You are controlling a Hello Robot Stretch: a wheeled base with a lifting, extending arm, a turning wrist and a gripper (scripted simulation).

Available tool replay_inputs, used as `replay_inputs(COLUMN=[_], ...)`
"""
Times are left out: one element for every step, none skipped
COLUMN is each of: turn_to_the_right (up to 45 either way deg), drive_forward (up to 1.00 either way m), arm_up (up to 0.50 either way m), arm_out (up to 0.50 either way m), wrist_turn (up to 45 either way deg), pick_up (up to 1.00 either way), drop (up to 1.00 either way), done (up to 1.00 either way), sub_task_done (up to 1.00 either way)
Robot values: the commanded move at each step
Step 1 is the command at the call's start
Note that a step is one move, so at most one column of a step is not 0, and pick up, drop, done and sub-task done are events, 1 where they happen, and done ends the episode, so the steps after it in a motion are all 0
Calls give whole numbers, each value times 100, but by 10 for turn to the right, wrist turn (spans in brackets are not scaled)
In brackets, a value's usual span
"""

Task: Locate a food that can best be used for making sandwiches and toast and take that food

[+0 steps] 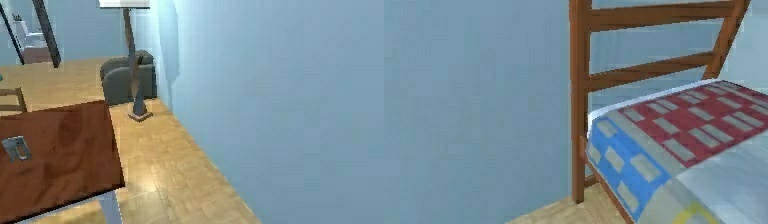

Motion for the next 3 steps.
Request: replay_inputs(turn_to_the_right=[0, -210, 0], drive_forward=[65, 0, 100], arm_up=[0, 0, 0], arm_out=[0, 0, 0], wrist_turn=[0, 0, 0], pick_up=[0, 0, 0], drop=[0, 0, 0], done=[0, 0, 0], sub_task_done=[0, 0, 0])
